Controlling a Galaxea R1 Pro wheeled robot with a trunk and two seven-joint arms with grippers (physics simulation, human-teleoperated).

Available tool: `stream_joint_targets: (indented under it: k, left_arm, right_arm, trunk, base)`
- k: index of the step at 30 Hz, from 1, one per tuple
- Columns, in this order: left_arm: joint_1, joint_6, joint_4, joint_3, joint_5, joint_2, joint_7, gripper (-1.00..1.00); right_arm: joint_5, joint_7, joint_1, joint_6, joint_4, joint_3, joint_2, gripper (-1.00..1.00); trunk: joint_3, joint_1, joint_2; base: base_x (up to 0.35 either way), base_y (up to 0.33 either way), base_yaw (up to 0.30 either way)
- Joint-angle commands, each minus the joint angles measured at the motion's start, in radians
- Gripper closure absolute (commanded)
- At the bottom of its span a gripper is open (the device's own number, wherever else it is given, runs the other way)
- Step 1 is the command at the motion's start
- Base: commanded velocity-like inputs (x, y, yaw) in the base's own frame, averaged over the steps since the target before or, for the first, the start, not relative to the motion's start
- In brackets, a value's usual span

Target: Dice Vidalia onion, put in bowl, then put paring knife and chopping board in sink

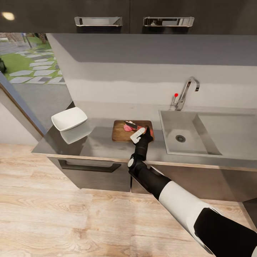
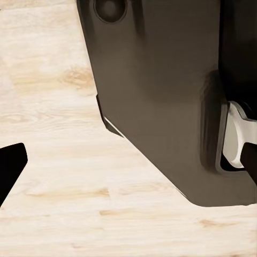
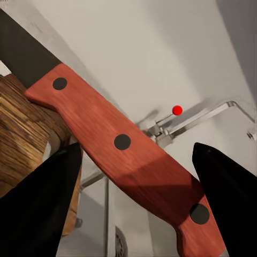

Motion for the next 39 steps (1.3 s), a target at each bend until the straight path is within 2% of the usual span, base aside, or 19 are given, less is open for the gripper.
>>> stream_joint_targets:
  k: [1,12,26,27,36,38,39]
  left_arm:
    - [-0.001,-0.003,0.001,-0.009,0.008,0.000,0.002,-1.00]
    - [-0.001,-0.003,0.001,-0.009,0.008,0.001,0.002,-1.00]
    - [-0.001,-0.003,0.000,-0.009,0.008,0.000,0.002,-1.00]
    - [-0.001,-0.003,-0.001,-0.009,0.008,-0.002,0.002,-1.00]
    - [-0.001,-0.003,-0.001,-0.009,0.008,-0.003,0.002,-1.00]
    - [-0.001,-0.003,-0.001,-0.009,0.008,-0.003,0.002,-1.00]
    - [-0.001,-0.003,-0.001,-0.009,0.008,-0.003,0.002,-1.00]
  right_arm:
    - [0.004,-0.005,-0.001,0.001,0.000,0.003,0.000,1.00]
    - [0.004,-0.012,-0.001,-0.014,0.000,0.002,0.000,1.00]
    - [0.006,-0.012,-0.001,-0.015,0.000,0.001,0.000,1.00]
    - [0.007,-0.056,-0.001,-0.016,-0.002,0.000,0.000,1.00]
    - [0.009,-0.057,-0.001,-0.016,-0.006,-0.001,0.000,1.00]
    - [0.009,-0.061,-0.001,-0.039,-0.013,-0.007,0.000,1.00]
    - [0.009,-0.075,-0.001,-0.067,-0.018,-0.025,0.000,1.00]
  trunk:
    - [-0.001,0.000,-0.002]
    - [-0.003,0.000,-0.002]
    - [-0.021,0.000,-0.002]
    - [-0.021,0.000,-0.002]
    - [-0.021,0.000,-0.002]
    - [-0.021,0.000,-0.002]
    - [-0.021,0.000,-0.002]
  base:
    - [0.000,0.000,0.000]
    - [0.000,0.000,0.000]
    - [0.009,0.000,0.000]
    - [0.003,0.000,0.000]
    - [0.034,0.013,0.000]
    - [0.008,0.004,0.000]
    - [0.003,0.001,0.000]
